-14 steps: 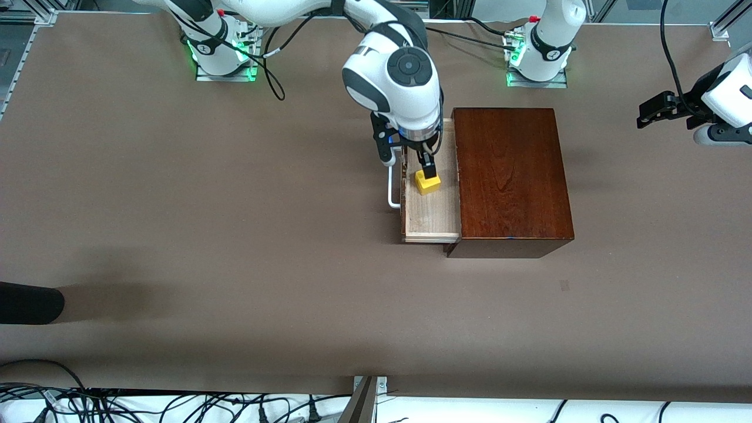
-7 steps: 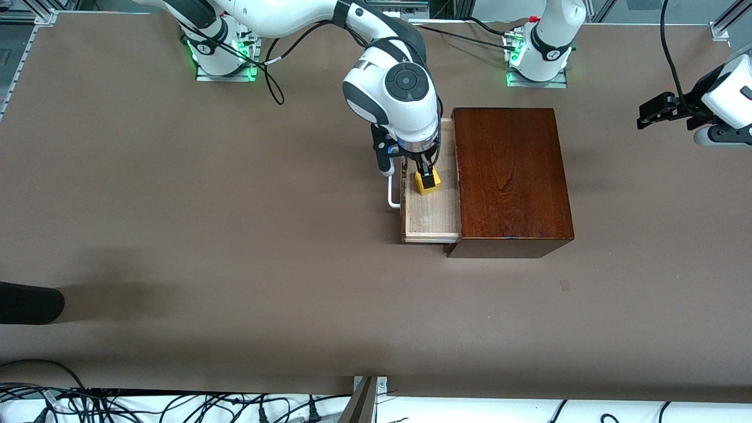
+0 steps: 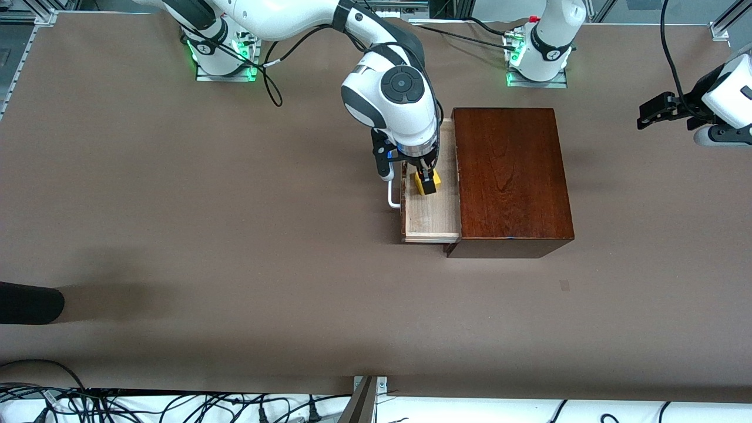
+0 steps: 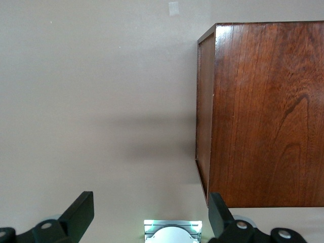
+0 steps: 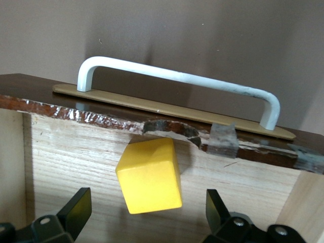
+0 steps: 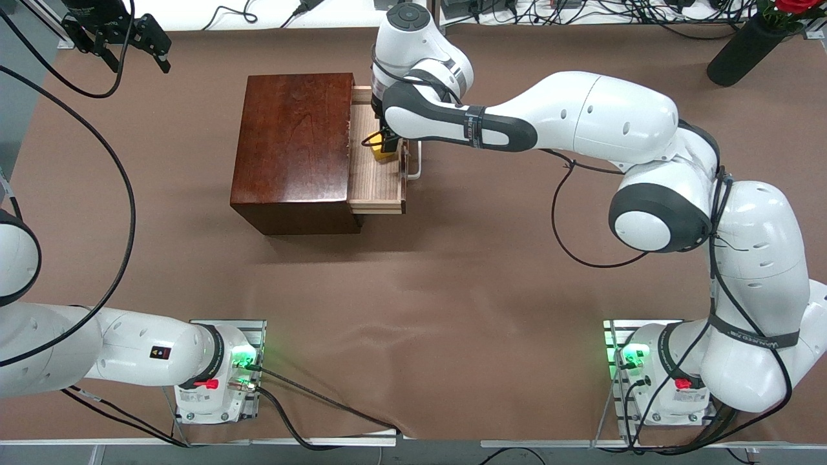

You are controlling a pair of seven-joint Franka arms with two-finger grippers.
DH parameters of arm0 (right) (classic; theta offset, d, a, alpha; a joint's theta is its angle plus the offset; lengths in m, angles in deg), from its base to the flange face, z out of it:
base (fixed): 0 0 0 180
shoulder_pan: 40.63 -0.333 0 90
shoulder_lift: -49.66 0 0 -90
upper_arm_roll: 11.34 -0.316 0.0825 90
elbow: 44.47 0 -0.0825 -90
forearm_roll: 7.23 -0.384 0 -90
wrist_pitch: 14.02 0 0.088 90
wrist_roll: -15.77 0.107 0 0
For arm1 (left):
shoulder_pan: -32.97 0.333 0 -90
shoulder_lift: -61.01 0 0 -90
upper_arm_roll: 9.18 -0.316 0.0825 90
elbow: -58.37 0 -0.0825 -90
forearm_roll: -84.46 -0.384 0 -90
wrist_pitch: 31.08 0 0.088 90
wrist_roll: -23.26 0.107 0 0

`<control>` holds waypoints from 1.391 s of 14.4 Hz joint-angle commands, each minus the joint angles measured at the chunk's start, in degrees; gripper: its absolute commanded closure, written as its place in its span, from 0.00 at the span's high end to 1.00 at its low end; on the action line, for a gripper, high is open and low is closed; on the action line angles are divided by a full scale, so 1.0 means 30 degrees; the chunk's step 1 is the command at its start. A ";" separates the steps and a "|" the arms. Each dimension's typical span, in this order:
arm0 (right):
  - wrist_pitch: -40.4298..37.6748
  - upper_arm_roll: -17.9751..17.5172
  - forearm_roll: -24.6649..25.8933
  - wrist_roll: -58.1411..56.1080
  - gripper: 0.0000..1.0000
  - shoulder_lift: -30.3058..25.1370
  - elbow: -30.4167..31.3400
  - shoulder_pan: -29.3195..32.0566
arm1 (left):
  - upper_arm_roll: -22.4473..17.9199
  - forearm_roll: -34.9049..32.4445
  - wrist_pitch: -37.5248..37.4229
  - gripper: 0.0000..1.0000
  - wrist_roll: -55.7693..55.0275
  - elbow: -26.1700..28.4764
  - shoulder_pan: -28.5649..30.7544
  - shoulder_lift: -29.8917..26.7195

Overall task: Open drawer, take yellow block, close drawer
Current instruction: 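Lower the right gripper and close it on the yellow cube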

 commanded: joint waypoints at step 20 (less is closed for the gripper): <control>0.0074 0.0474 0.0377 -0.0953 0.00 0.1188 -0.0698 -0.0672 | 0.0098 0.0499 -0.0016 1.00 0.0123 -0.0625 0.0183 0.0435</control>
